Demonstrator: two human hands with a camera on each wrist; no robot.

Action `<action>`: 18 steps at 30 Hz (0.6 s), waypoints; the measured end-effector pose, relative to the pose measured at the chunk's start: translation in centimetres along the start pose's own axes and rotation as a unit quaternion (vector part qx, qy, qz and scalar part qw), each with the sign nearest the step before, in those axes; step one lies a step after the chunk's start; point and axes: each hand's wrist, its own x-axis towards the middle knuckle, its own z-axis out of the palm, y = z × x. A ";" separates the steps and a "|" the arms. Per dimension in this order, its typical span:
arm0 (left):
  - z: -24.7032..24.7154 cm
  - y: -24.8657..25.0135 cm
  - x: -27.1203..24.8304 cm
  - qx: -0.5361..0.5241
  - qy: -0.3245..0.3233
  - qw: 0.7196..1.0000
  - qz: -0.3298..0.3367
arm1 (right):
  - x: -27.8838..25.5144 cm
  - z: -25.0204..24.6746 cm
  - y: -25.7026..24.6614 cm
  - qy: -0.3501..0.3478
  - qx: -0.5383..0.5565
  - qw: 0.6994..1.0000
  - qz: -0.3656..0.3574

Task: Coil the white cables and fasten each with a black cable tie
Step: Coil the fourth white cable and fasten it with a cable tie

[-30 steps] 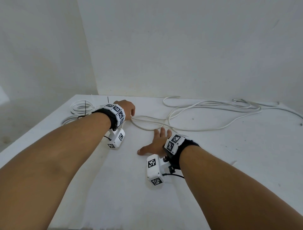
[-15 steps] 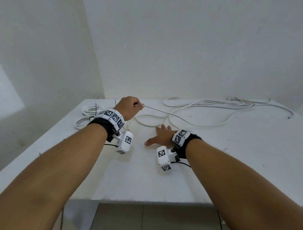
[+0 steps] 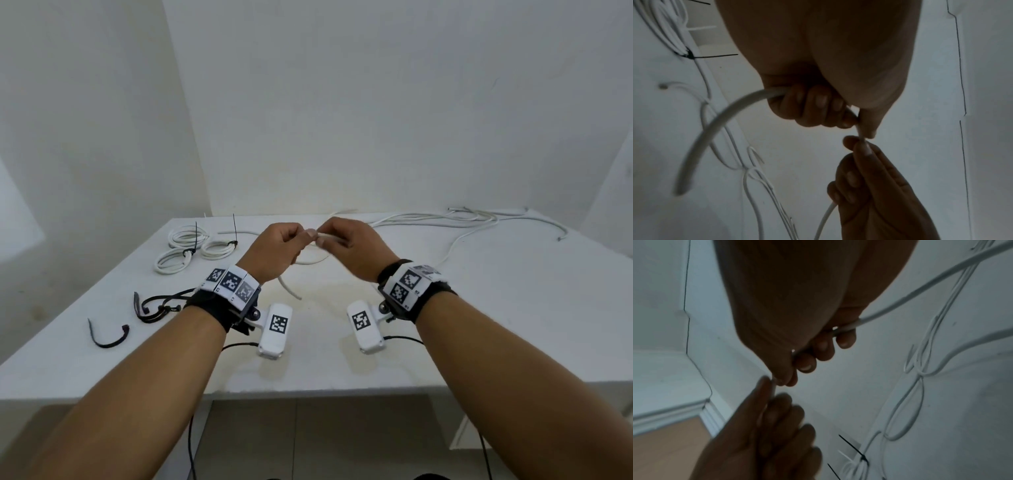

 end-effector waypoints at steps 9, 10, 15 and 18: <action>3.2 1.9 -3.5 -0.286 -0.089 0.951 -0.070 | -0.4 -3.5 0.8 0.138 0.115 0.984 0.007; 3.6 1.9 -3.9 -0.320 -0.106 0.939 -0.069 | -0.4 -3.7 0.9 0.156 0.128 0.979 0.012; 4.4 2.1 -5.0 -0.443 -0.170 0.879 -0.057 | -1.1 -3.8 2.0 0.130 0.115 0.984 0.049; 4.3 3.2 -4.7 -0.503 -0.160 0.849 -0.015 | -2.1 -2.4 2.0 0.031 0.057 0.996 0.068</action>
